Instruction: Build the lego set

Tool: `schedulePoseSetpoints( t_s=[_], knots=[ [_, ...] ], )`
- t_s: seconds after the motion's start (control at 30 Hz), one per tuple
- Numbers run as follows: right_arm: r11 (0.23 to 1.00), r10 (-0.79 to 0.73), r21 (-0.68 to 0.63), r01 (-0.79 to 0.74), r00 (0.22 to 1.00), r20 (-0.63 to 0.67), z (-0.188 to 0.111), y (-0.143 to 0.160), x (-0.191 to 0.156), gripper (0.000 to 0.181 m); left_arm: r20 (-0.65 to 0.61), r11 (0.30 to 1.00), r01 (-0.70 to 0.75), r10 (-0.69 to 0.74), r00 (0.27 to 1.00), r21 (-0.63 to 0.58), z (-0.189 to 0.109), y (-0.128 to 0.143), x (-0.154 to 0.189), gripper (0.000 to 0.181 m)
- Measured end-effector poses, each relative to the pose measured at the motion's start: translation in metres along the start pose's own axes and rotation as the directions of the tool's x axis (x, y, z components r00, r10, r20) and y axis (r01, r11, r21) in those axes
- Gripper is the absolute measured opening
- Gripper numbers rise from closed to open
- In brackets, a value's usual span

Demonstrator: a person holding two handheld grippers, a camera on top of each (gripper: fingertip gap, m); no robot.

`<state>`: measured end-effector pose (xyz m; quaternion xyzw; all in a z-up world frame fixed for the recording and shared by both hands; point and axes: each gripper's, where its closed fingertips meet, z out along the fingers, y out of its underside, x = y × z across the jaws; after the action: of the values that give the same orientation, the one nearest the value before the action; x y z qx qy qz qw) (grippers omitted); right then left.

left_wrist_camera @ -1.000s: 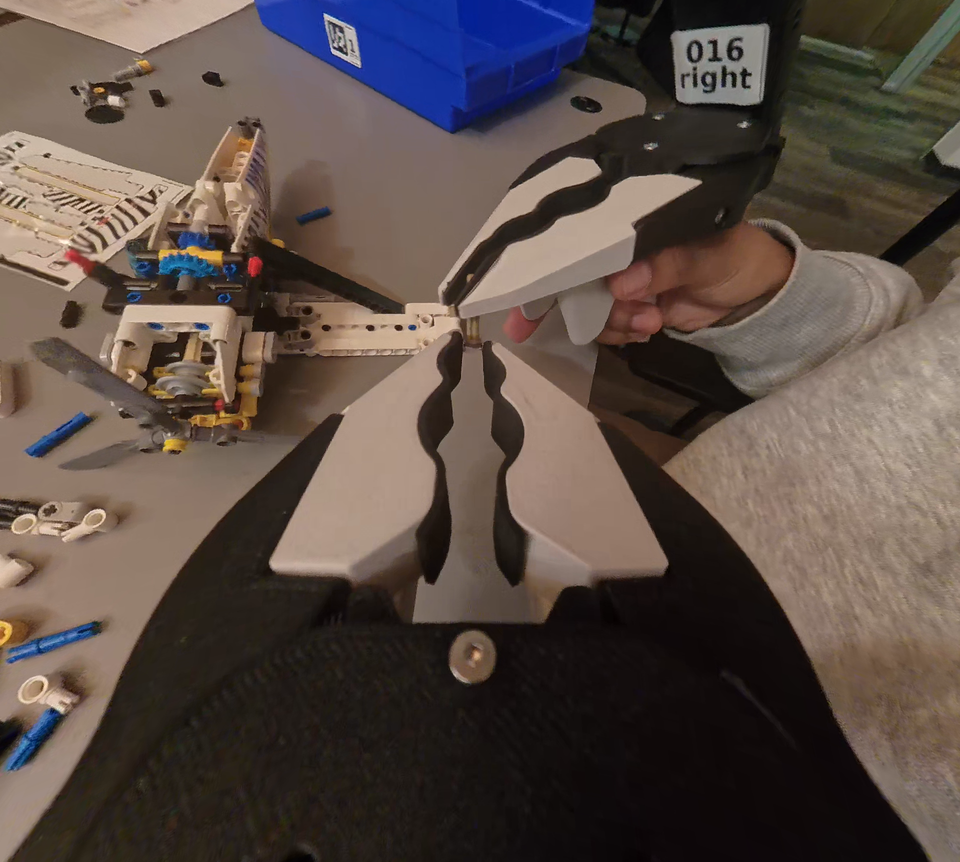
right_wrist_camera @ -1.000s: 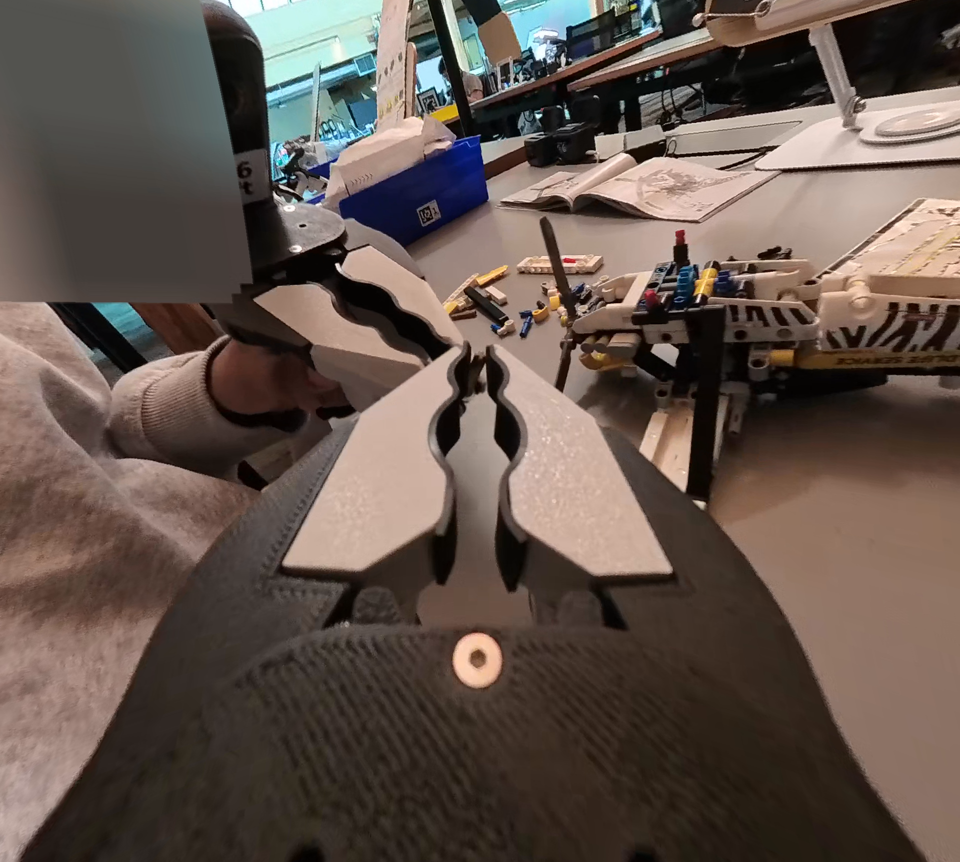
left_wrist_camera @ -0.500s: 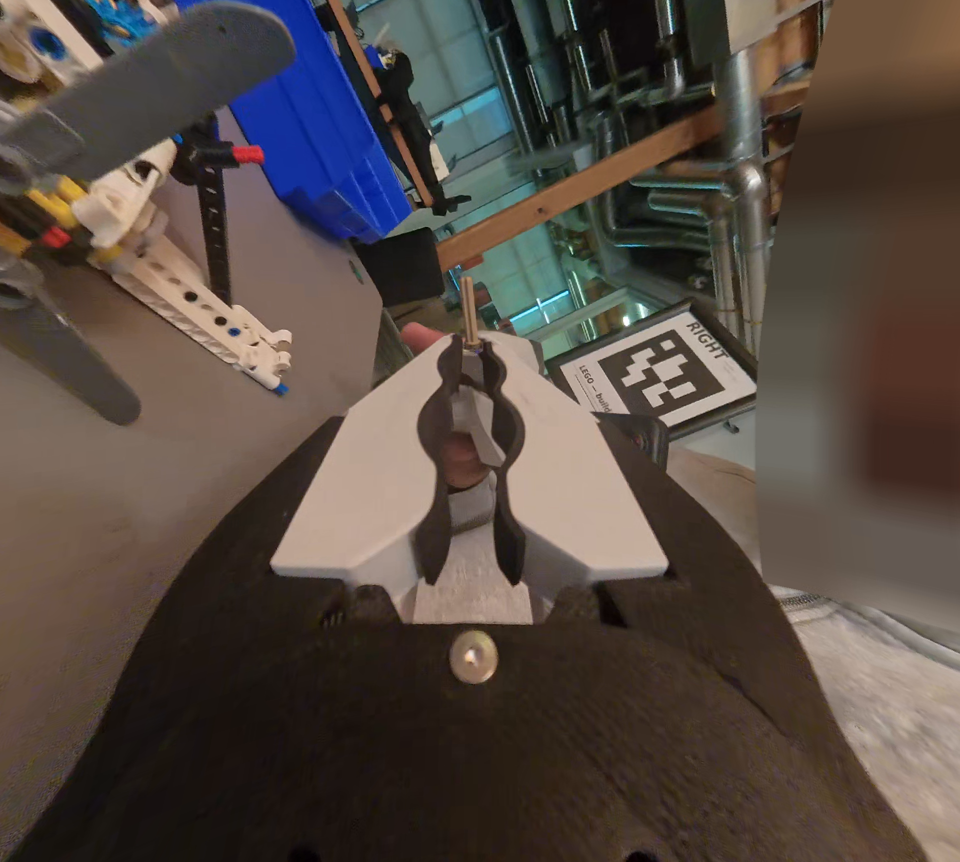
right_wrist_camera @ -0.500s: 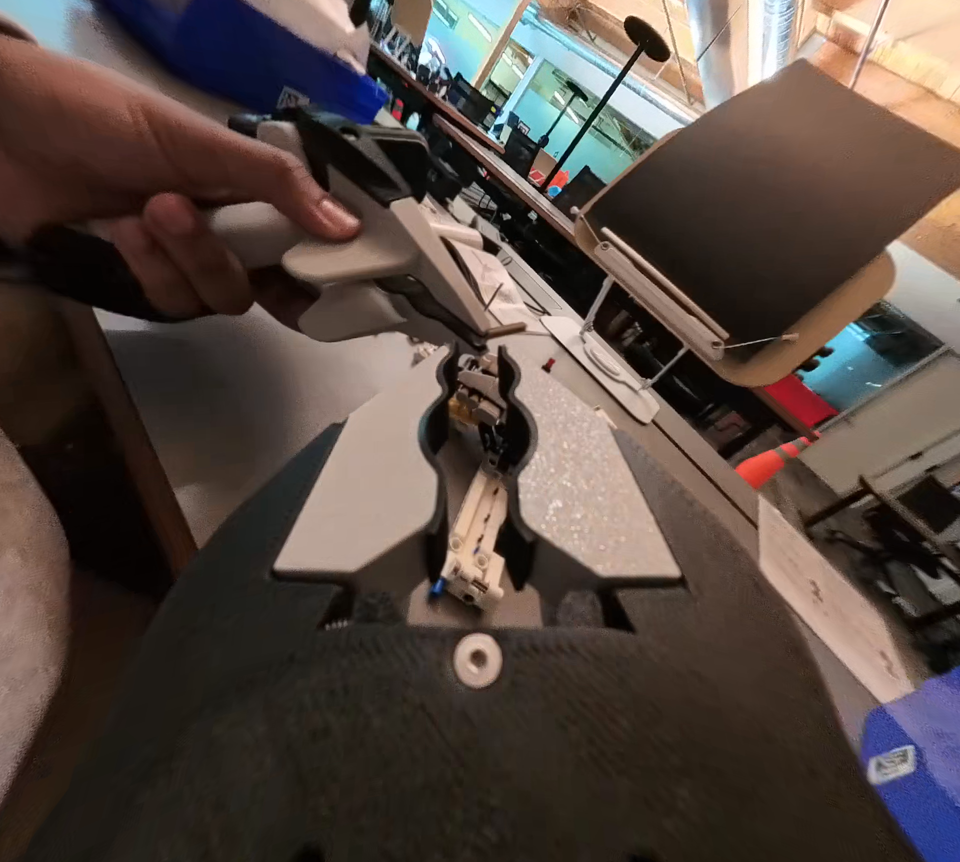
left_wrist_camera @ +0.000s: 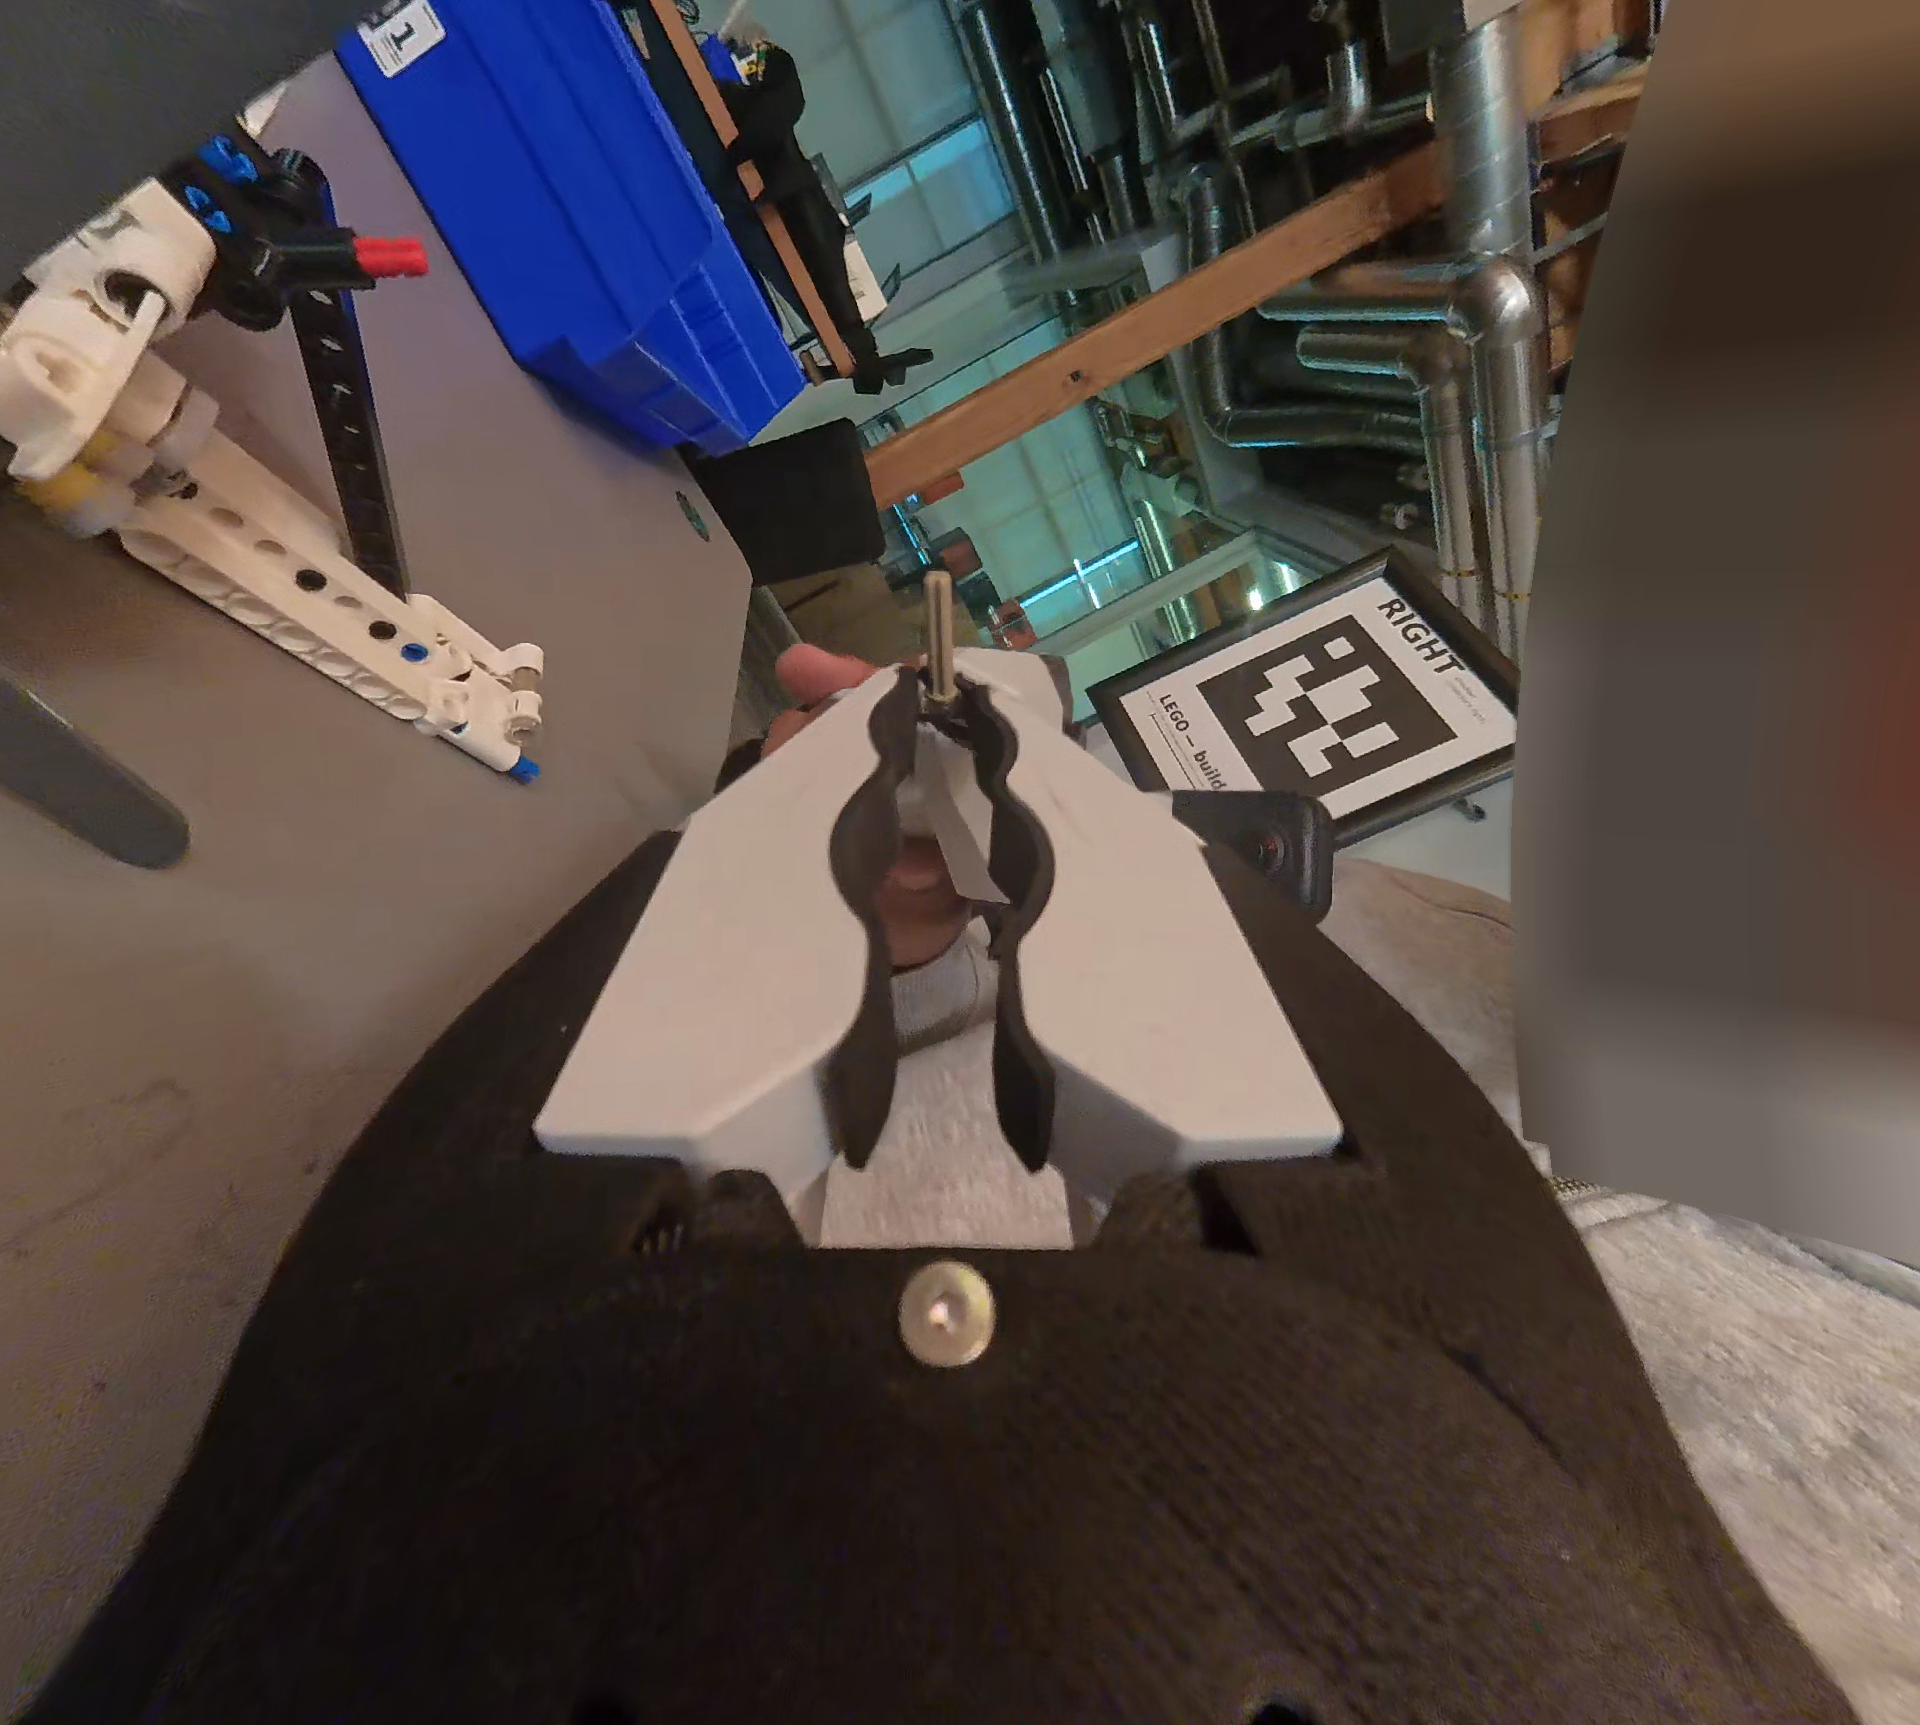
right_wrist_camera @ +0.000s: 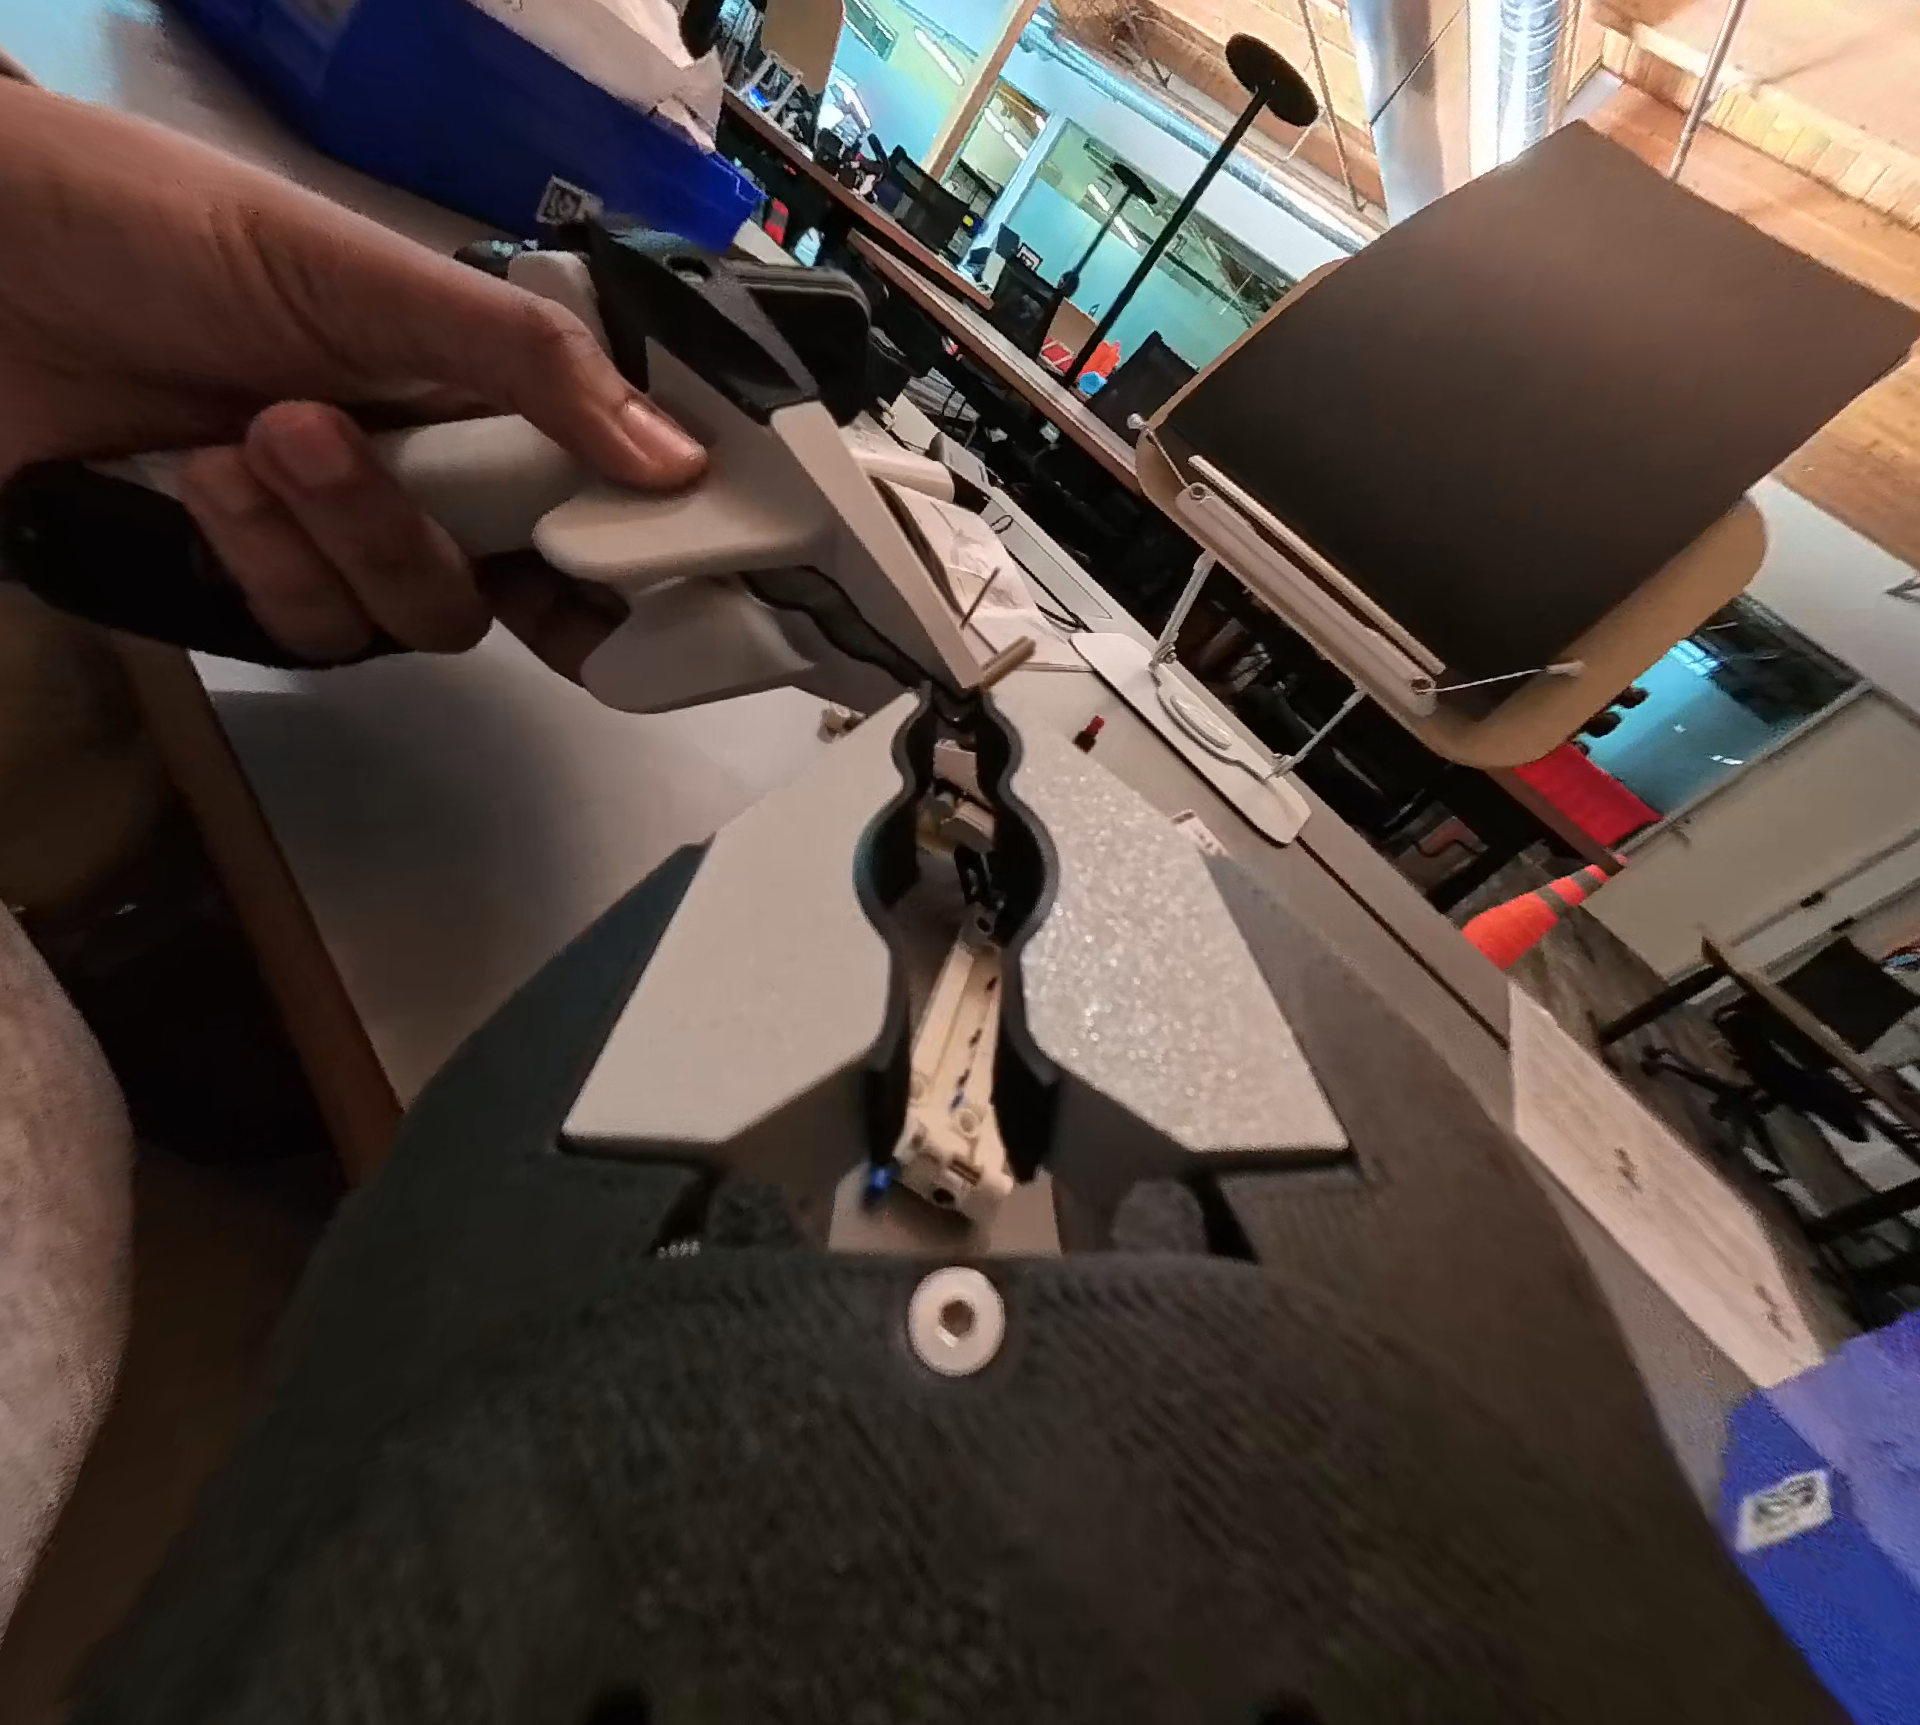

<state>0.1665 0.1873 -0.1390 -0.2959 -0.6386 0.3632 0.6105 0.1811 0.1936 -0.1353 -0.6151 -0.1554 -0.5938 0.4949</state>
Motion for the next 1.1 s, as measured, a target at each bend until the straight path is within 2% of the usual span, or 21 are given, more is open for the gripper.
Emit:
schedulePoseSetpoints(
  t_s=[0.03,0.13,0.23,0.37,0.43,0.5,0.6,0.73,0.77,0.87,1.1],
  knots=[
    [1.0,0.012,-0.001,-0.012,1.0,-0.006,0.0,0.001,0.002,0.005,0.017,1.0,-0.012,0.012,1.0,0.006,-0.001,-0.002,-0.001,0.017],
    [0.999,0.034,-0.009,-0.035,0.999,-0.031,-0.002,0.003,0.009,0.005,0.091,0.997,-0.08,0.078,0.993,0.018,-0.012,-0.011,-0.005,0.023],
    [0.994,0.11,-0.011,-0.11,0.993,-0.039,-0.003,0.005,0.016,0.004,0.209,0.973,-0.23,0.219,0.953,0.031,-0.029,-0.031,-0.004,0.026],
    [0.969,0.244,-0.045,-0.244,0.97,-0.01,-0.001,0.013,0.017,0.005,0.386,0.884,-0.467,0.434,0.814,-0.01,-0.052,-0.08,0.0,0.036],
    [0.949,0.303,-0.09,-0.301,0.953,0.007,0.003,0.021,0.014,0.006,0.484,0.864,-0.501,0.462,0.743,-0.055,-0.06,-0.105,-0.016,0.044],
    [0.933,0.322,-0.171,-0.317,0.947,0.002,0.009,0.033,0.01,0.006,0.516,0.88,-0.454,0.457,0.725,-0.142,-0.059,-0.115,-0.04,0.058],
    [0.899,0.333,-0.297,-0.321,0.943,-0.011,0.02,0.048,0.002,0.005,0.48,0.902,-0.381,0.43,0.765,-0.202,-0.046,-0.116,-0.064,0.069],
    [0.847,0.298,-0.45,-0.282,0.954,-0.038,0.03,0.069,-0.009,0.006,0.473,0.908,-0.29,0.407,0.782,-0.301,-0.038,-0.097,-0.085,0.074],
    [0.834,0.279,-0.483,-0.265,0.959,-0.044,0.031,0.074,-0.011,0.006,0.452,0.911,-0.279,0.396,0.799,-0.305,-0.037,-0.093,-0.084,0.075],
    [0.803,0.249,-0.546,-0.24,0.967,-0.06,0.033,0.085,-0.014,0.006,0.37,0.921,-0.223,0.338,0.866,-0.319,-0.035,-0.077,-0.076,0.064],
    [0.737,0.222,-0.634,-0.234,0.97,-0.099,0.021,0.099,-0.005,0.006,0.28,0.914,-0.18,0.291,0.915,-0.363,-0.034,-0.056,-0.066,0.069]
  ],
)
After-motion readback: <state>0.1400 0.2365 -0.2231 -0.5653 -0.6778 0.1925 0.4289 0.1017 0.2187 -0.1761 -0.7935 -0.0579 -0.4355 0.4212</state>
